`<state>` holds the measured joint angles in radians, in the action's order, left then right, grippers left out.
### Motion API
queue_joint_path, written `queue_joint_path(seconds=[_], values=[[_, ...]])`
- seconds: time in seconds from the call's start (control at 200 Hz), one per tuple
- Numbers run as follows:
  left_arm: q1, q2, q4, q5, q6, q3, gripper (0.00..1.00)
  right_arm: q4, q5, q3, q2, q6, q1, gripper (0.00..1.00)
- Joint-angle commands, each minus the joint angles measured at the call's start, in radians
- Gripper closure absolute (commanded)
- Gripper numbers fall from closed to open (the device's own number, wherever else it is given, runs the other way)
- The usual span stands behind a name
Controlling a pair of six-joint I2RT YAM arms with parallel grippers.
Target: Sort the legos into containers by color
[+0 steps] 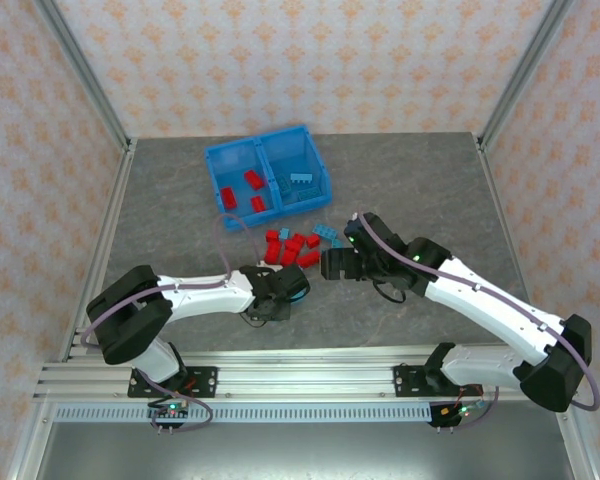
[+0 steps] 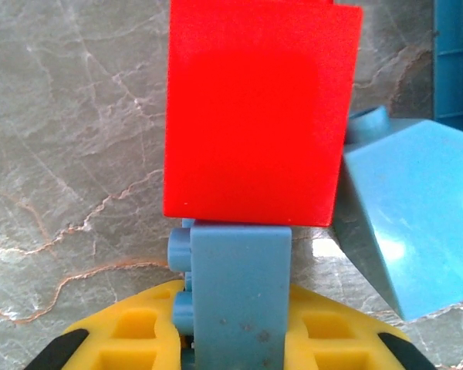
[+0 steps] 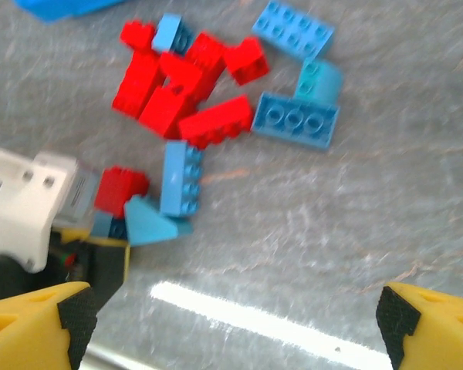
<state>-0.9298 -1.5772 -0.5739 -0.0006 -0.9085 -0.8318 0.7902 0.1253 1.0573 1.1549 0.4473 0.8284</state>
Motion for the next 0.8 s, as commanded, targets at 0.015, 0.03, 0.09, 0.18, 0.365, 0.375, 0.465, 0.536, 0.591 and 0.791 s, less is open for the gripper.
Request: queue_joint_path(seconds=[0.015, 0.03, 0.09, 0.18, 0.365, 0.375, 0.465, 0.536, 0.591, 0.791], values=[[-0.006, 0.040, -0.019, -0.049, 0.009, -0.046, 0.85, 0.111, 0.080, 0.047, -0.023, 0.039, -0.002, 0.05], [-0.006, 0.053, -0.032, -0.056, 0.015, -0.057, 0.85, 0.114, 0.071, 0.048, -0.029, 0.042, -0.002, 0.05], [-0.007, 0.104, -0.082, -0.092, 0.040, -0.109, 0.85, 0.115, 0.034, 0.053, -0.053, 0.053, -0.002, 0.05], [0.009, 0.141, -0.147, -0.171, 0.101, -0.228, 0.85, 0.098, -0.005, 0.068, -0.083, 0.069, -0.002, 0.05], [0.150, 0.000, -0.165, -0.245, 0.236, -0.538, 0.87, 0.076, -0.101, 0.073, -0.098, 0.096, -0.002, 0.05], [0.157, -0.008, -0.161, -0.248, 0.243, -0.555, 0.87, 0.076, -0.103, 0.073, -0.099, 0.097, -0.002, 0.05], [0.234, -0.144, -0.140, -0.229, 0.283, -0.732, 0.87, 0.065, -0.110, 0.066, -0.112, 0.111, -0.002, 0.05], [0.283, -0.267, -0.140, -0.214, 0.300, -0.882, 0.87, 0.060, -0.118, 0.058, -0.129, 0.125, -0.002, 0.05], [0.316, -0.386, -0.172, -0.205, 0.313, -1.023, 0.86, 0.057, -0.127, 0.049, -0.147, 0.138, -0.002, 0.05], [0.403, -0.741, -0.311, -0.174, 0.323, -1.472, 0.86, 0.054, -0.121, 0.012, -0.204, 0.169, -0.002, 0.05]])
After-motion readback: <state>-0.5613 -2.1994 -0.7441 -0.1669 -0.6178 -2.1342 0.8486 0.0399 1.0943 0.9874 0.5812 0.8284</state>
